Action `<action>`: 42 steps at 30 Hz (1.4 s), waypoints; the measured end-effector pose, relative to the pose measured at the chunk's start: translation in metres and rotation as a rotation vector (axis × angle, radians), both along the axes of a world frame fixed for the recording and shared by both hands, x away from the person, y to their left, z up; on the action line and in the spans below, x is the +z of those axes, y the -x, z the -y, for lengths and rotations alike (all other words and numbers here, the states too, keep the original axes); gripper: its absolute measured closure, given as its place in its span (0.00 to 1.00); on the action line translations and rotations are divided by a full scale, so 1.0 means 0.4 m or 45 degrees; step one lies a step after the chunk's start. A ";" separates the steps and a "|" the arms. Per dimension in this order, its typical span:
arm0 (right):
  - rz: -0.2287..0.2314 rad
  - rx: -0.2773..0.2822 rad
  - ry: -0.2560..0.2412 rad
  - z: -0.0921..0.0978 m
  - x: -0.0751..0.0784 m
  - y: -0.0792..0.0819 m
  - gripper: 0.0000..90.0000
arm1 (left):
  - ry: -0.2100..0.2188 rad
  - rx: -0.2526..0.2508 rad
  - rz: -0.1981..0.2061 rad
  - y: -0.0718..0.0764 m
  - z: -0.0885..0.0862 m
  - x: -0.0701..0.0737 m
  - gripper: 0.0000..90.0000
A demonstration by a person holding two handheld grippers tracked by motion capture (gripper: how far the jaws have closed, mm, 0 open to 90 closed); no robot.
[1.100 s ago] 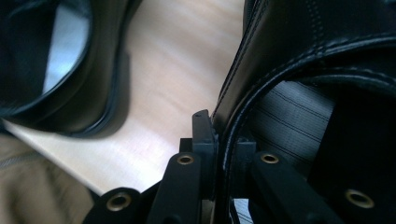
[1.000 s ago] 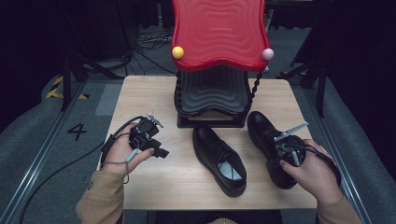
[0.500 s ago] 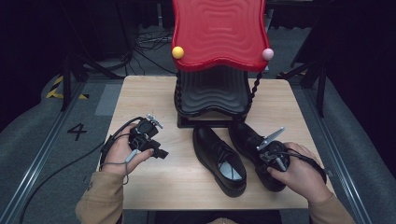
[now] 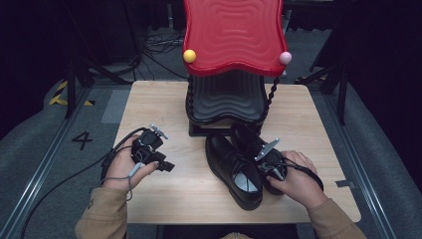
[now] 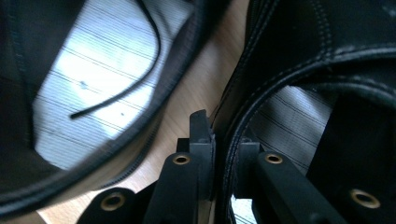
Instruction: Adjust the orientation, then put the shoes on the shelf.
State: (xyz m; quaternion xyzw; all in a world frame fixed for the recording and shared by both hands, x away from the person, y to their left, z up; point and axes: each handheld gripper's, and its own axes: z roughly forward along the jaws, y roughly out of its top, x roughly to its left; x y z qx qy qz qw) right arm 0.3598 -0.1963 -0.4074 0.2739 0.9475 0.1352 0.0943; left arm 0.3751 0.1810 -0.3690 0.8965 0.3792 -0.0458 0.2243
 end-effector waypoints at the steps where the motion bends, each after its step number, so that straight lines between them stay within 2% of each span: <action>1: -0.015 0.014 -0.006 -0.005 -0.001 0.001 0.91 | 0.002 -0.005 0.005 -0.002 0.001 -0.002 0.52; 3: -0.030 0.043 -0.011 -0.015 -0.005 0.006 0.88 | 0.003 0.000 0.003 -0.003 0.004 -0.002 0.52; 5: -0.045 0.034 -0.017 -0.014 -0.006 0.005 0.86 | 0.001 -0.004 0.003 -0.004 0.006 -0.001 0.52; 8: -0.059 0.012 -0.072 0.003 -0.001 0.000 0.76 | 0.003 -0.005 0.002 -0.006 0.008 -0.001 0.52; 10: -0.060 -0.015 -0.085 0.009 0.004 0.001 0.72 | 0.004 -0.008 0.001 -0.009 0.009 -0.001 0.52; 11: -0.079 -0.062 -0.116 0.021 0.016 0.003 0.72 | 0.004 -0.008 0.001 -0.009 0.009 -0.001 0.52; 12: -0.079 -0.062 -0.116 0.021 0.016 0.003 0.68 | 0.004 -0.015 -0.003 -0.012 0.011 -0.003 0.52; 13: -0.100 -0.101 -0.148 0.034 0.030 0.006 0.66 | 0.006 -0.016 0.000 -0.014 0.012 -0.004 0.52; 16: -0.128 -0.157 -0.236 0.057 0.059 0.014 0.64 | 0.007 -0.021 -0.003 -0.017 0.015 -0.005 0.52; 17: -0.128 -0.157 -0.236 0.057 0.059 0.014 0.64 | 0.005 -0.021 -0.004 -0.018 0.017 -0.004 0.52; 19: -0.161 -0.243 -0.334 0.077 0.084 0.022 0.63 | 0.004 -0.027 -0.001 -0.020 0.021 -0.003 0.52; 21: -0.207 -0.359 -0.465 0.089 0.101 0.028 0.57 | 0.004 -0.029 -0.004 -0.021 0.026 -0.004 0.52; 24: -0.211 -0.432 -0.567 0.090 0.101 0.024 0.49 | -0.006 -0.033 -0.008 -0.023 0.030 -0.007 0.52; 25: -0.199 -0.457 -0.563 0.086 0.097 0.021 0.48 | -0.006 -0.032 -0.013 -0.023 0.031 -0.008 0.52; 27: -0.184 -0.485 -0.511 0.073 0.083 0.013 0.48 | -0.013 -0.038 -0.010 -0.023 0.030 -0.010 0.52; 31: -0.232 -0.472 -0.456 0.040 0.045 -0.005 0.47 | -0.011 -0.027 -0.012 -0.018 0.025 -0.013 0.52; 35: -0.218 -0.454 -0.369 0.001 0.005 -0.017 0.47 | -0.014 -0.011 -0.018 -0.012 0.018 -0.014 0.52; 39: -0.223 -0.425 -0.299 -0.028 -0.017 -0.026 0.54 | -0.014 0.003 -0.022 -0.006 0.010 -0.017 0.52; 42: -0.171 -0.435 -0.229 -0.049 -0.024 -0.035 0.62 | -0.016 0.011 -0.023 -0.004 0.001 -0.020 0.52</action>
